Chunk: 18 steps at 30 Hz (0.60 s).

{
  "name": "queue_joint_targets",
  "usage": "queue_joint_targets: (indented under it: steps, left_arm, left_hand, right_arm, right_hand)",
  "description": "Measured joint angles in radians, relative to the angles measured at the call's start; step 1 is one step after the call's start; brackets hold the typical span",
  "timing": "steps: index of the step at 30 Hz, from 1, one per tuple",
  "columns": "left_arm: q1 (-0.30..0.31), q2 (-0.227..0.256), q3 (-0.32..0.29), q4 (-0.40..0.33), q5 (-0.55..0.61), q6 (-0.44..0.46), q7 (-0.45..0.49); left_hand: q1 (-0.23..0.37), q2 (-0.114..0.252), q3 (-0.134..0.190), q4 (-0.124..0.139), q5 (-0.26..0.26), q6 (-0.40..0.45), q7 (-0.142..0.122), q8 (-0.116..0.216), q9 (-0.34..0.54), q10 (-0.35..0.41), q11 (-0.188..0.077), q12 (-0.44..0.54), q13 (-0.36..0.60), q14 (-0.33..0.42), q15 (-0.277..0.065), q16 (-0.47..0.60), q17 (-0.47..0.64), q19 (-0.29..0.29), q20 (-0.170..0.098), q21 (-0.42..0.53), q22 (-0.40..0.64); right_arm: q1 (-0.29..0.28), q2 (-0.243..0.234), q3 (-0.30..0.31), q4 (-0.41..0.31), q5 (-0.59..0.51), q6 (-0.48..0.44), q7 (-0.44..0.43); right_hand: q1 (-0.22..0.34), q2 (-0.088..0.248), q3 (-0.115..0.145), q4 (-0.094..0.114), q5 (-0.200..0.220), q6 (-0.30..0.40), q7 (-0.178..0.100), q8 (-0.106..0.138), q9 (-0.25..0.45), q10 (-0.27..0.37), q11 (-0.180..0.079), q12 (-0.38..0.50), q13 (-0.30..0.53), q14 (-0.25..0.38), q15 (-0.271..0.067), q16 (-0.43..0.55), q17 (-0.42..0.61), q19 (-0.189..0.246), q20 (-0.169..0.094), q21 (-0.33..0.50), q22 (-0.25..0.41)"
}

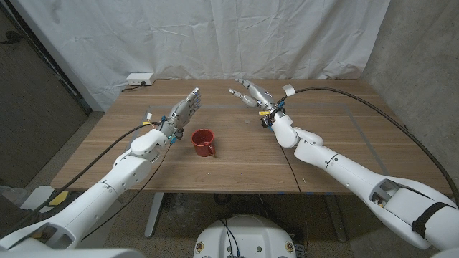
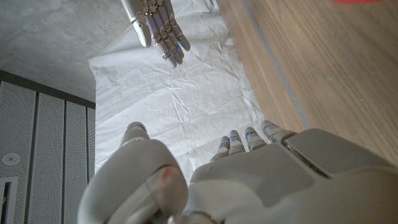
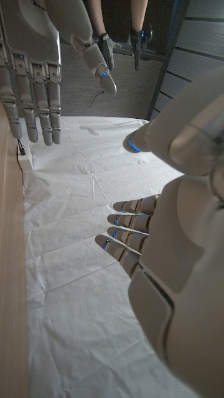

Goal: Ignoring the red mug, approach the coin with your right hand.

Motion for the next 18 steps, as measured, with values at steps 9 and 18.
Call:
queue_joint_targets:
  steps: [9,18]
  left_arm:
    - [0.015,0.007,-0.006,-0.02,0.001,-0.002,0.008]
    - [0.017,0.009,-0.006,-0.024,0.004,0.0,0.012]
  left_hand:
    - [0.0,0.0,-0.003,-0.003,0.0,0.002,-0.002,0.008,0.0,0.0,0.0,0.004,0.0,0.0,0.0,0.0,0.0,0.0,0.0,0.0,0.0]
    - [0.0,0.0,-0.004,-0.004,0.0,0.007,0.004,0.008,0.0,0.005,0.005,0.005,0.0,0.0,0.0,0.0,0.0,0.0,0.0,0.0,0.0]
  right_arm:
    - [0.016,0.01,-0.021,0.021,-0.034,-0.031,-0.017]
    - [0.035,0.021,-0.044,0.048,-0.053,-0.058,-0.027]
  right_hand:
    - [0.0,0.0,0.0,0.0,0.0,0.0,0.0,0.0,0.0,0.0,0.0,0.0,0.0,-0.002,0.001,0.0,0.0,0.0,0.0,-0.007,0.0]
    - [0.0,0.0,0.0,0.0,0.0,0.0,0.0,0.0,0.0,0.0,0.0,0.0,0.0,-0.001,0.001,0.0,0.0,0.0,0.0,-0.011,0.0]
